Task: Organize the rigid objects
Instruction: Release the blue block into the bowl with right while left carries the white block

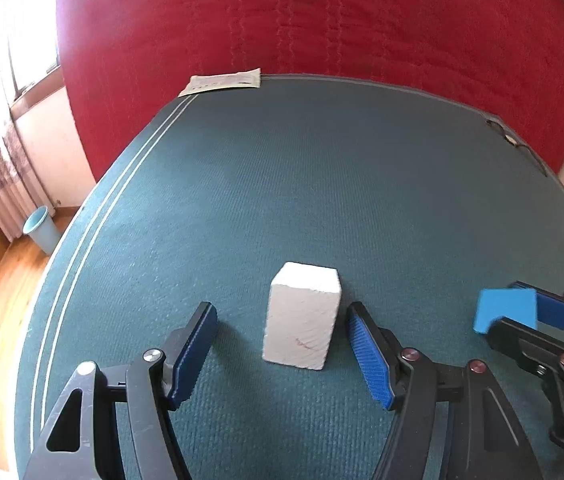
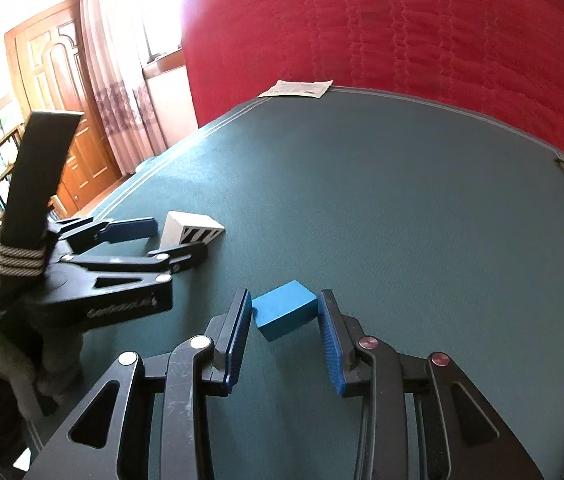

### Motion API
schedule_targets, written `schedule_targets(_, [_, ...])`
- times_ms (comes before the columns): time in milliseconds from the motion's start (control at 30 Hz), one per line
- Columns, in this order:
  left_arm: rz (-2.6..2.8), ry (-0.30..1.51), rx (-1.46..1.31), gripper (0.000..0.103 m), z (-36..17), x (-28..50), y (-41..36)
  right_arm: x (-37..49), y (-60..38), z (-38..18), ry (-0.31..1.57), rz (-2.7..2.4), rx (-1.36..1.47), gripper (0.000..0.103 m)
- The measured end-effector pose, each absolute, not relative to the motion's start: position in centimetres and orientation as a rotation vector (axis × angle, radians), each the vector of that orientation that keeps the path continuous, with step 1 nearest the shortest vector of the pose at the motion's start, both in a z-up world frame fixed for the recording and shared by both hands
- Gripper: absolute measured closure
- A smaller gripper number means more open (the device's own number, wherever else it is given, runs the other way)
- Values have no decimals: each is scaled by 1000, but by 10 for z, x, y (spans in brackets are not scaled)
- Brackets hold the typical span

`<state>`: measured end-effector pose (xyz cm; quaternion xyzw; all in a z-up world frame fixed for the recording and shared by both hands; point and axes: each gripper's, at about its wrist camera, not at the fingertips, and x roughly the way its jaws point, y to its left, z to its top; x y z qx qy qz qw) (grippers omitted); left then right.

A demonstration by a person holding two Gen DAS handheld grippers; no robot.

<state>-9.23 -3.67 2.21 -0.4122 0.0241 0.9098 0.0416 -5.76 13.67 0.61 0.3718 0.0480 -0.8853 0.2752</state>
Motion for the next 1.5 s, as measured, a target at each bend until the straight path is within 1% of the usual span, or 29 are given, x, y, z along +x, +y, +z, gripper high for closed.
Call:
schedule_targets(33, [2782, 74, -1253, 53, 23, -92, -36, -54, 139, 6, 123, -2381, 1001, 68])
schedule_targets(67, [2779, 74, -1248, 57, 23, -93, -36, -52, 142, 6, 114, -2383, 1004, 68])
schedule_targets(133, [2767, 62, -1240, 69, 24, -95, -35, -47, 149, 5, 89, -2382, 1015, 68])
schedule_targets(167, [2764, 61, -1236, 70, 24, -95, -34, -46, 152, 4, 80, -2382, 1019, 68])
schedule_targets(467, [2777, 80, -1218, 71, 26, -93, -31, -37, 174, 11, -5, -2405, 1003, 68])
schedule_targets(633, [2762, 44, -1231, 71, 28, -89, -24, -30, 194, 13, -41, -2445, 1000, 68])
schedule_targets(1033, [2704, 107, -1102, 71, 53, -68, 30, -9, 267, 29, -198, -2581, 969, 68])
schedule_targets(1500, [2620, 129, -1071, 71, 58, -57, 83, 1, 363, 41, -333, -2852, 950, 68])
